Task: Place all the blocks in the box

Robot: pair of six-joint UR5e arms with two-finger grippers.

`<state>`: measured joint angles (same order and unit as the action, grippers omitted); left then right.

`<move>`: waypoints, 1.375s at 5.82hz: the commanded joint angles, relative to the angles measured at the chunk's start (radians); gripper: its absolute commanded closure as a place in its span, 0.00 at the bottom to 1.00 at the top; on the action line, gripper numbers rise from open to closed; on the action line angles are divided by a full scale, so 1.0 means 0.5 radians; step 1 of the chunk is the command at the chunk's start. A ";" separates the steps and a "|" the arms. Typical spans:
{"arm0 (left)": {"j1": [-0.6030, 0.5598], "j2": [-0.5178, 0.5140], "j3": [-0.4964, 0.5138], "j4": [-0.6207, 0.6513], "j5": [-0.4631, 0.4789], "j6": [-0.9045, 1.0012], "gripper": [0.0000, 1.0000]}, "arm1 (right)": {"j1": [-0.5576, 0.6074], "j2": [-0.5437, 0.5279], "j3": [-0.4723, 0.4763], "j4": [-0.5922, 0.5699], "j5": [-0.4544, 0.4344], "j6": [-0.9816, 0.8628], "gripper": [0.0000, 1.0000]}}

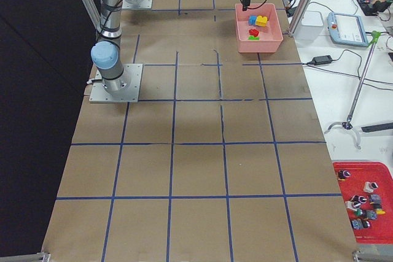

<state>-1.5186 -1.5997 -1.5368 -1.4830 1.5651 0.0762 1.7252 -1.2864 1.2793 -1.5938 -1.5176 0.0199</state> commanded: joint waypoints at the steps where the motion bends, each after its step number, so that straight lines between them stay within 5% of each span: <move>1: 0.000 0.012 -0.004 -0.001 0.002 0.001 0.01 | -0.002 -0.383 0.445 0.129 0.004 0.003 0.00; 4: 0.000 0.015 -0.004 -0.016 0.008 0.001 0.01 | -0.112 -0.578 0.760 0.049 0.010 0.028 0.00; 8: 0.000 0.015 -0.010 -0.016 0.005 0.001 0.01 | -0.186 -0.624 0.761 -0.003 0.004 0.076 0.00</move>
<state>-1.5187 -1.5923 -1.5412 -1.4910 1.5678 0.0767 1.6445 -1.5949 1.6587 -1.5942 -1.5171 0.0444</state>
